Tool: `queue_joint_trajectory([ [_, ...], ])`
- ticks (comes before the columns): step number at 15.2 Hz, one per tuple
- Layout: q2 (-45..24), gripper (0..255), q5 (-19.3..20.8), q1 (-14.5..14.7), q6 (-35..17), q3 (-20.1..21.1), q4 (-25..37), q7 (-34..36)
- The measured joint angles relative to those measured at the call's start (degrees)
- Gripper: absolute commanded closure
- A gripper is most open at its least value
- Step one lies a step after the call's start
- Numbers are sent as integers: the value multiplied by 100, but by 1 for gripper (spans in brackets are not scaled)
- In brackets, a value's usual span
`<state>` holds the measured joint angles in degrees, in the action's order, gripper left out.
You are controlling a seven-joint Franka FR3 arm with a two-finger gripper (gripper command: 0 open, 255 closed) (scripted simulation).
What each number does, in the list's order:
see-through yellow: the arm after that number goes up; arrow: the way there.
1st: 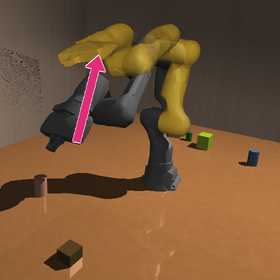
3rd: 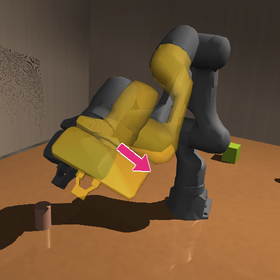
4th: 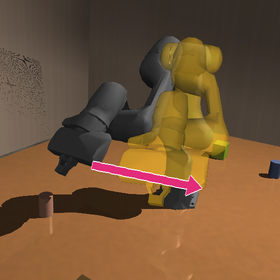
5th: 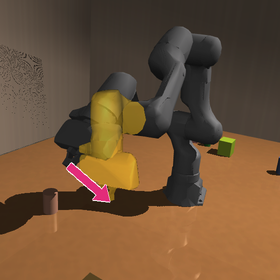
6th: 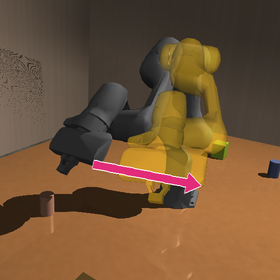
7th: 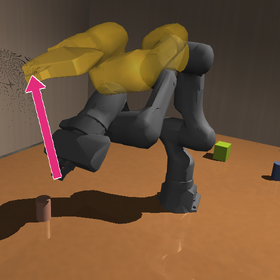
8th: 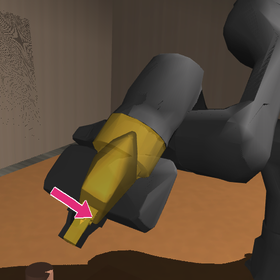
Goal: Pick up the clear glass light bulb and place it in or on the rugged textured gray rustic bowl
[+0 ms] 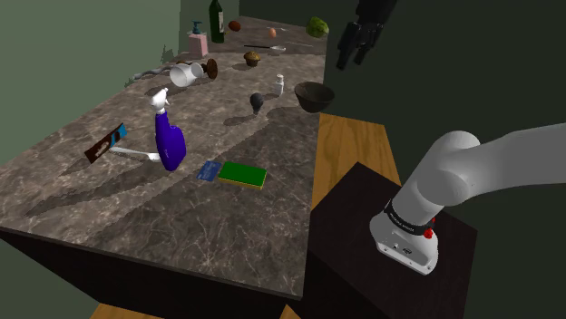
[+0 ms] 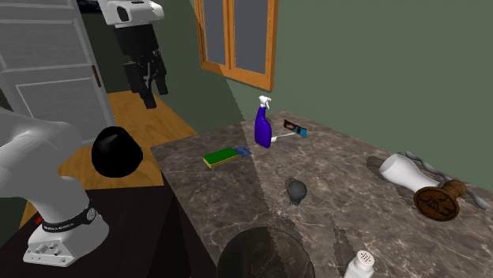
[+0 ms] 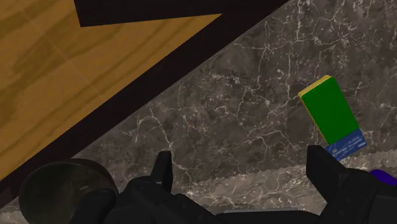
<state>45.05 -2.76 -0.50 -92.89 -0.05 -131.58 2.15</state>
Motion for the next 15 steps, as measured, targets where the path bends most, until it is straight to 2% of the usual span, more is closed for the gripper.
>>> queue_joint_trajectory([
  [3, -186, 0, 4, -1, -213, -22, -37, -40],
  [11, -1594, 0, -2, 7, -1408, -162, 142, -287],
  [15, -2470, 0, -39, 17, -1933, -239, 480, -435],
])
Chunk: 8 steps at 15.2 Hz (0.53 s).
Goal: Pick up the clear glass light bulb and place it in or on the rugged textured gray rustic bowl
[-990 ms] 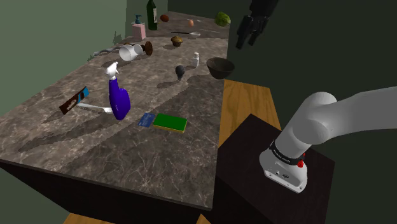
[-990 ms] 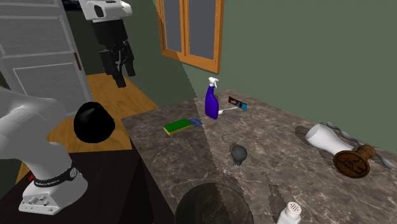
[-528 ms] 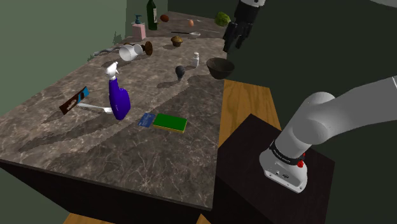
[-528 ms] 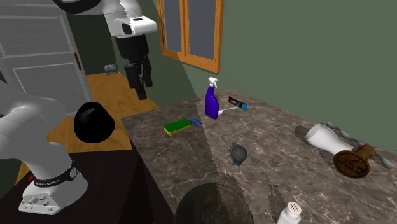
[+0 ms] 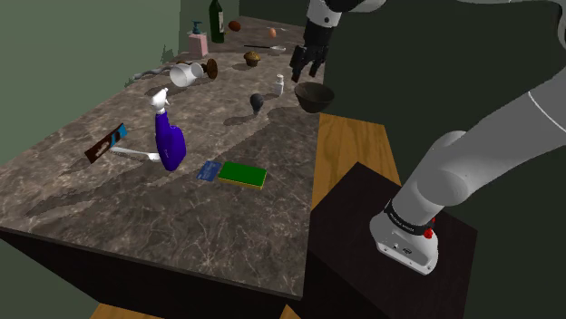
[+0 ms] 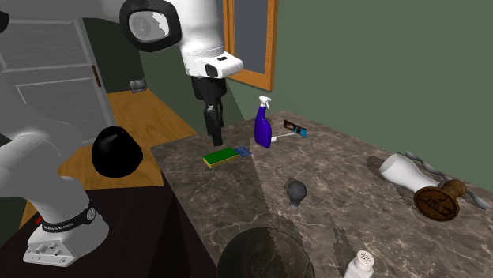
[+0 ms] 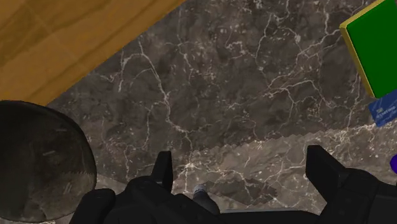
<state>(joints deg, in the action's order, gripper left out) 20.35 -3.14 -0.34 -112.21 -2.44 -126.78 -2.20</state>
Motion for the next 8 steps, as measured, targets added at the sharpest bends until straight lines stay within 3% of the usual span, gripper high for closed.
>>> queue_joint_trajectory([
  [8, -1674, 0, -155, 5, -771, -107, 860, -293],
])
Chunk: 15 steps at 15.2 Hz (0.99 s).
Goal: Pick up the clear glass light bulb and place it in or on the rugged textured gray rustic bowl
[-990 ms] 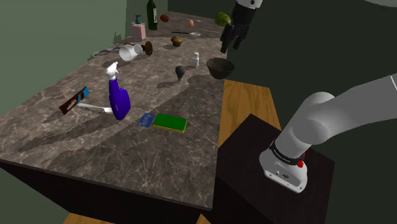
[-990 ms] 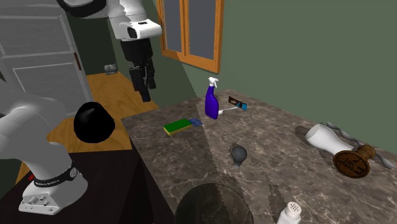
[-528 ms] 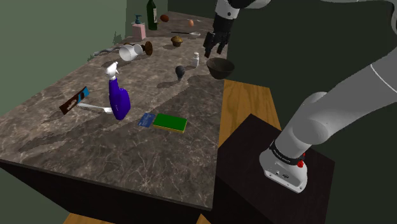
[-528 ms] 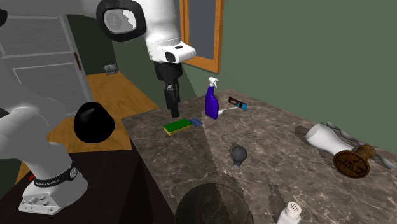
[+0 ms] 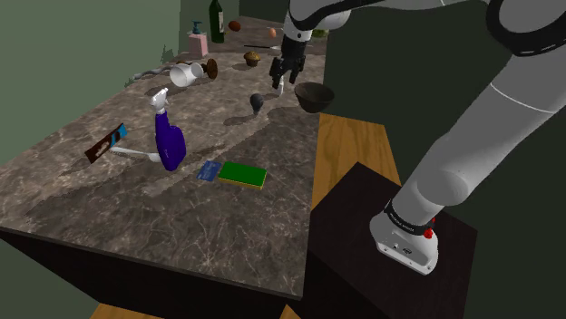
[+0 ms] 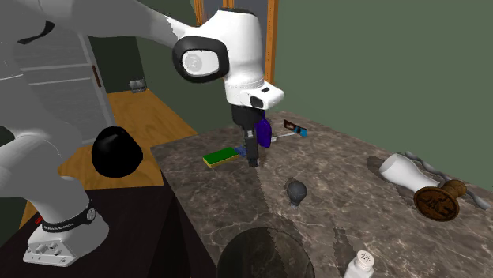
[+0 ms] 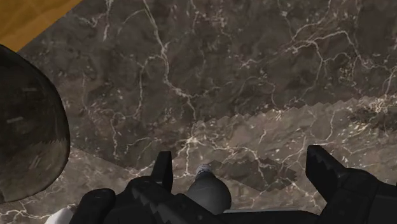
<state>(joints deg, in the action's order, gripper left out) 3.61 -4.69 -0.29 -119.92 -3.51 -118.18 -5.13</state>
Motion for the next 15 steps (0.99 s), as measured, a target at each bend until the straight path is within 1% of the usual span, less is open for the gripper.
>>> queue_joint_trajectory([
  [6, -1344, 0, -162, -38, -291, -25, 1022, -213],
  [12, -2663, 0, -286, -122, -238, -4, 2359, -358],
  [15, -2902, 0, -306, -127, -334, 9, 2499, -374],
])
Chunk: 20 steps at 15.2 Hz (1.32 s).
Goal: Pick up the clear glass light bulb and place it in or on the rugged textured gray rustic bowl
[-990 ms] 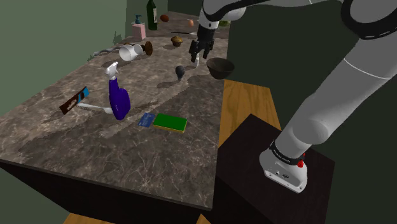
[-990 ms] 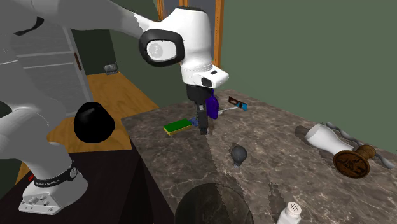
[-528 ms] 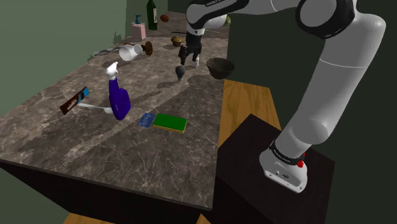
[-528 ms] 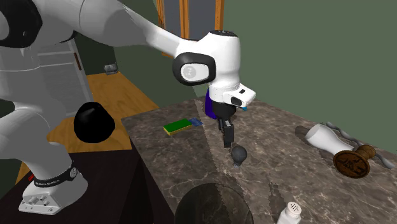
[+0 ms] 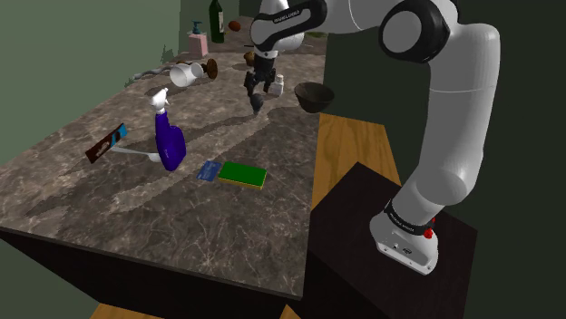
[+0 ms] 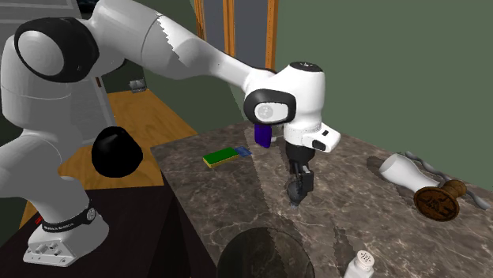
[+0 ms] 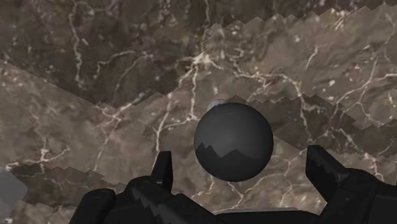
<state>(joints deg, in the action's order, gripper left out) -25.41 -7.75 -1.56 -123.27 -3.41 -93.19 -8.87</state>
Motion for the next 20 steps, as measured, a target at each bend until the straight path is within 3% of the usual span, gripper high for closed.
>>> queue_joint_trajectory([
  [11, -221, 0, -32, 12, -340, 22, -115, -19],
  [12, -221, 255, -32, 12, -340, 22, -115, -19],
  [20, -222, 255, -32, 12, -339, 22, -116, -20],
])
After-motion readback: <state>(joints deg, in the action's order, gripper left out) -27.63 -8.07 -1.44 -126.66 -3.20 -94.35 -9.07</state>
